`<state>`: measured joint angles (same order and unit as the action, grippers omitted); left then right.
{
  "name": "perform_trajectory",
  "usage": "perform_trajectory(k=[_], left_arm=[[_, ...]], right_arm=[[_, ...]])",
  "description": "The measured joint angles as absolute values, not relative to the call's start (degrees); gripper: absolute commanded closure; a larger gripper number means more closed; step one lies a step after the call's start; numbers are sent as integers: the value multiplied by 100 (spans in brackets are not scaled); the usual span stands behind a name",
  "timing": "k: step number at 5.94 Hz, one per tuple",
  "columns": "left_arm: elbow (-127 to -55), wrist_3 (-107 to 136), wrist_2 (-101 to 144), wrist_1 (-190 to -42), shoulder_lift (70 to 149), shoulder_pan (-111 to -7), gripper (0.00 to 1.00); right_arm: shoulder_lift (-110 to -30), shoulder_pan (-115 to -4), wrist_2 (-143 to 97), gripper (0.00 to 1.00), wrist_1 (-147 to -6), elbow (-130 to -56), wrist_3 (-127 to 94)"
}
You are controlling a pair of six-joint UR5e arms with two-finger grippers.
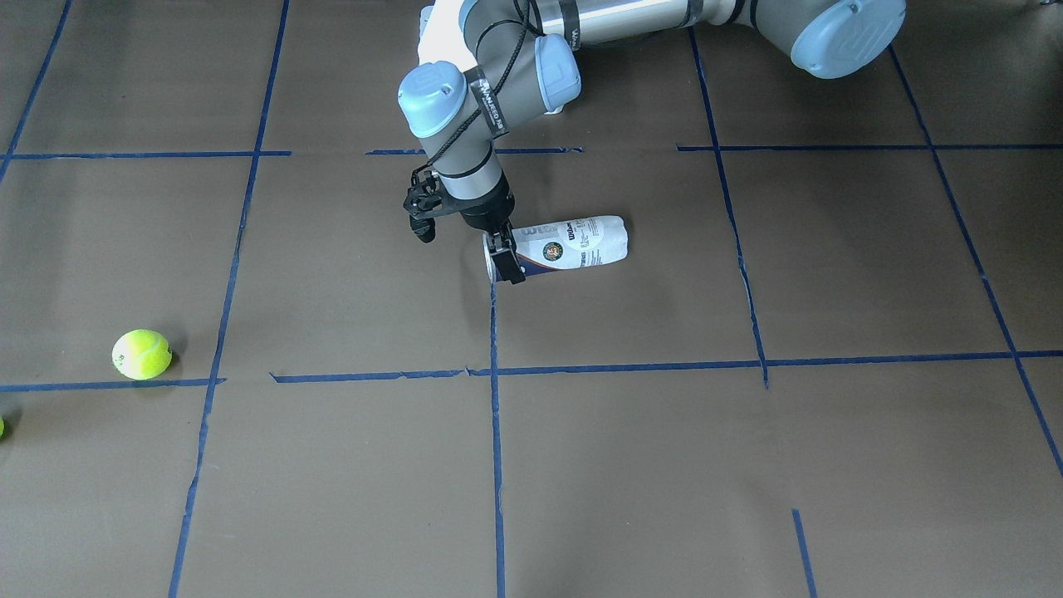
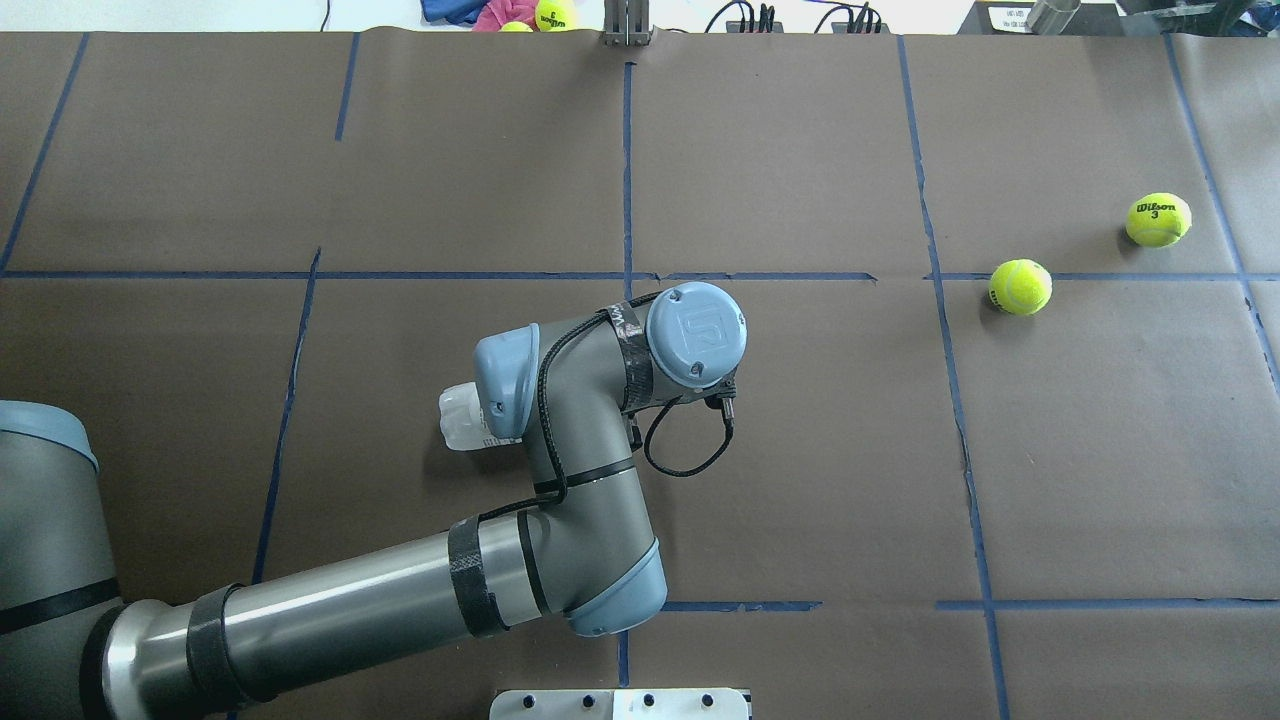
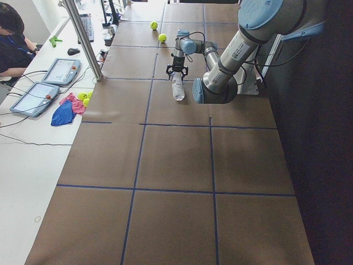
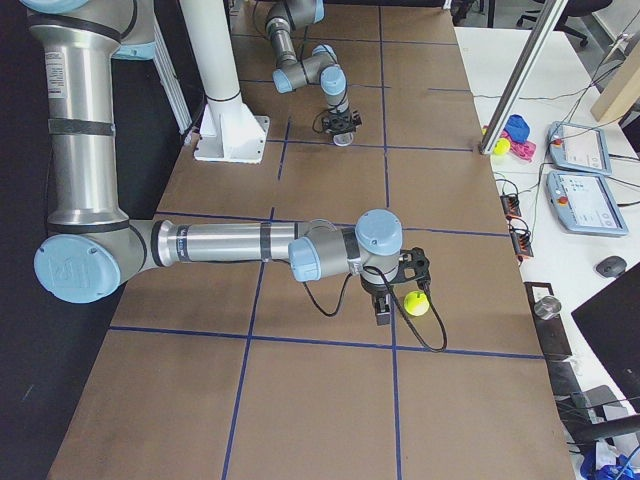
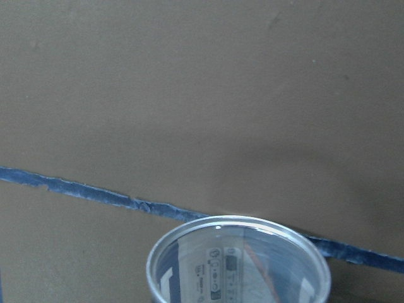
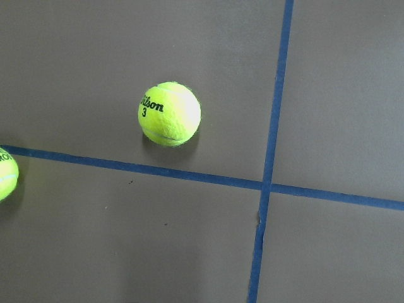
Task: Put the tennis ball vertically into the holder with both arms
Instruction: 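Hold the tube with the left gripper near the table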
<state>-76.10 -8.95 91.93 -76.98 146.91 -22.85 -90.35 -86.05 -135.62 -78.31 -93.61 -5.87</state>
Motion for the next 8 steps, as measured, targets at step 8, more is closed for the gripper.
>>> perform_trajectory(k=[8], left_arm=[[-7577, -892, 9194, -7832, 14643, -2243, 21]], right_arm=[[-9035, -8604, -13557, 0, -7831, -9352, -589]])
